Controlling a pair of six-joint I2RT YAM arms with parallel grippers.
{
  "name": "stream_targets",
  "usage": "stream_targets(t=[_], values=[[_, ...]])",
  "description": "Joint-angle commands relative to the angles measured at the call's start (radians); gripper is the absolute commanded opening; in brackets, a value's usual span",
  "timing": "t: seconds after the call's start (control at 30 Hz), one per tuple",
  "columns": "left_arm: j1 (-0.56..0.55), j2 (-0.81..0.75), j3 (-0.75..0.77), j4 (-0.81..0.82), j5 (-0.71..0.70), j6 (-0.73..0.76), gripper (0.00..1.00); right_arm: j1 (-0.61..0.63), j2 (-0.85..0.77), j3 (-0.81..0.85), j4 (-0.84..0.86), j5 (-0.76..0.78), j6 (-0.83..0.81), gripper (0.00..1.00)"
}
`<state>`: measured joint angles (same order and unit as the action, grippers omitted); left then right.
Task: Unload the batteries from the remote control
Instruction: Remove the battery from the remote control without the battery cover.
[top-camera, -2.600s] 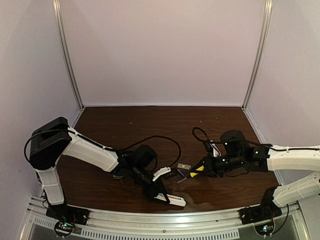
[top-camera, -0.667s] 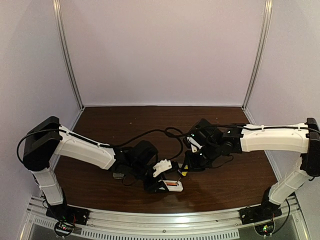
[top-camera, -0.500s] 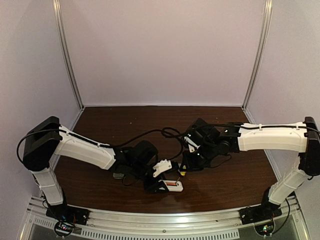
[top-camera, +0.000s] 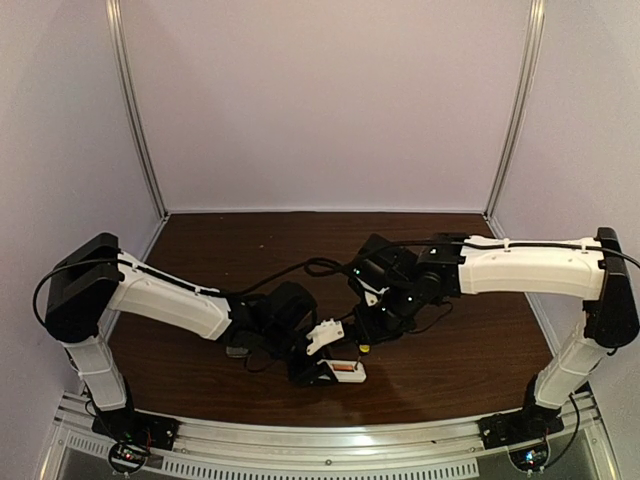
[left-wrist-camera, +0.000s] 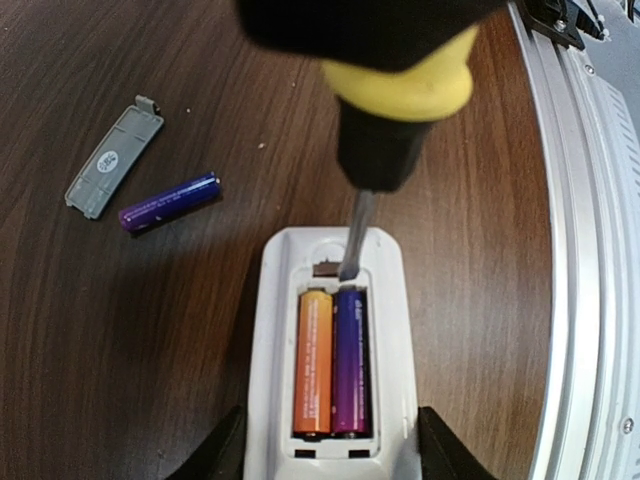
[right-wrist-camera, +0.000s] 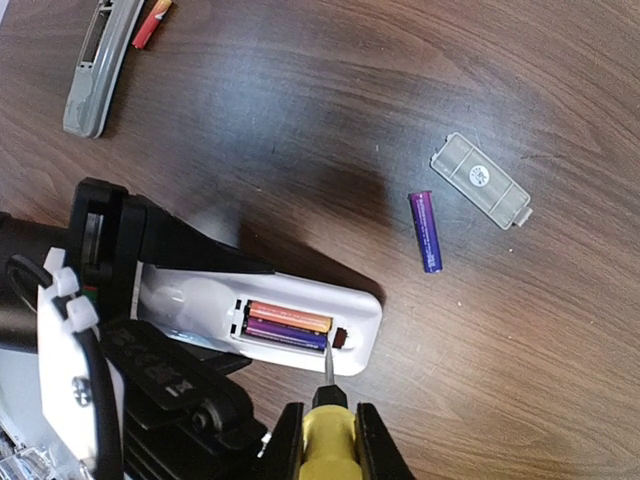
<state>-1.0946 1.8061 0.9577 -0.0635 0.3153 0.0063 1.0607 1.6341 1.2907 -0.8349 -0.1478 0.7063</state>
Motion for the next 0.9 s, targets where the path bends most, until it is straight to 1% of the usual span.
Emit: stream_targets(t=[0.0,0.43,0.67,0.73,0.87], values=[[-0.001,-0.013,-0.011,-0.037,-0.044,-0.002,0.0,0.014,0.006,0.044,-0.071,0.034,-0.01,0.0],[-0.006,-0.016,-0.014,-0.036,-0.039,-0.002,0.0,0.026,0.038,0.044,0.04,0.038,0.015,0.0],[-0.008,-0.016,-0.02,-0.029,-0.039,-0.002,0.0,0.026,0.035,0.052,0.039,0.054,0.017,0.0],[-0.008,-0.016,-0.022,-0.027,-0.038,-0.03,0.0,0.026,0.025,0.052,0.037,0.065,0.018,0.0],[-0.007,-0.015,-0.028,-0.022,-0.036,-0.032,0.0,0.027,0.011,0.062,0.026,0.088,0.018,0.0]])
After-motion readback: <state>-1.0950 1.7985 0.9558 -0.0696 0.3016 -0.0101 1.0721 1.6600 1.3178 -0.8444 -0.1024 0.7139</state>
